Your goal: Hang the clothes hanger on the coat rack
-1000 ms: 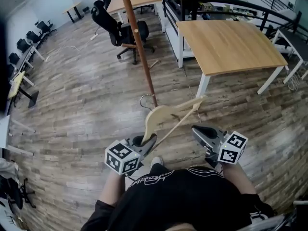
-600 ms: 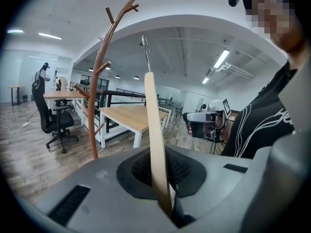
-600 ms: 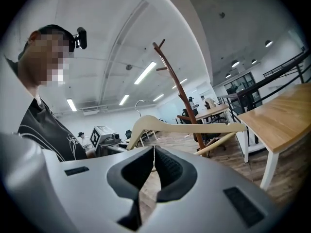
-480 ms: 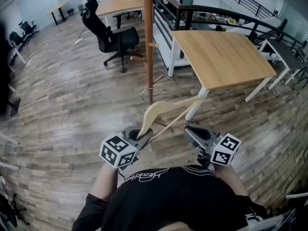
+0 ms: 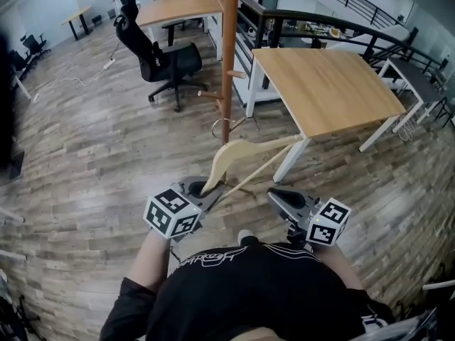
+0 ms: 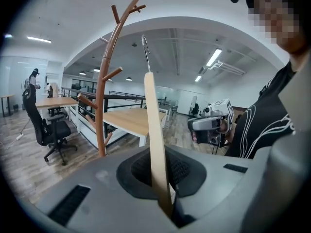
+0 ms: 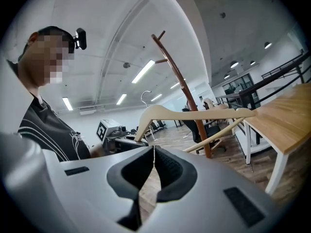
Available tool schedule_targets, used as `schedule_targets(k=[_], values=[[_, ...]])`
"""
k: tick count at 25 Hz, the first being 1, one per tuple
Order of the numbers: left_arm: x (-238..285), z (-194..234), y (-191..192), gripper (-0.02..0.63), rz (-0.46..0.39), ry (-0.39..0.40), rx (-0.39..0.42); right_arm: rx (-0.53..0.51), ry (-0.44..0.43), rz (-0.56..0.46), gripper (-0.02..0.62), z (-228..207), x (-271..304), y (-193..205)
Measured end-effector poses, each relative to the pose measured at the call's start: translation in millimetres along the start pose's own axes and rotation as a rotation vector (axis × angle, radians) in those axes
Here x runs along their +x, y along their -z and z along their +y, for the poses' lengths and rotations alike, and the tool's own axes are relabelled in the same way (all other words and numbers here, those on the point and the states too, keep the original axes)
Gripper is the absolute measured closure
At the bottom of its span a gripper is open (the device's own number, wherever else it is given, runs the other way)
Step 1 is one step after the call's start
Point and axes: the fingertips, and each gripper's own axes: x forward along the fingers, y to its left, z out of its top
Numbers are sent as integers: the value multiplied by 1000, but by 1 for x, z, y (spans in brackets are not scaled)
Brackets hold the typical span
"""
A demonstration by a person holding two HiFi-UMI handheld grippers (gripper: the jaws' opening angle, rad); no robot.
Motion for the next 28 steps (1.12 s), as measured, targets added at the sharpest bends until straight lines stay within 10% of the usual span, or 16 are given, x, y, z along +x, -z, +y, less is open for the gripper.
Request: schedule_targets(k=[28], values=[[75,133,-58,600,84,-88,-2,90,-54,-27,554,-141,44,-46]])
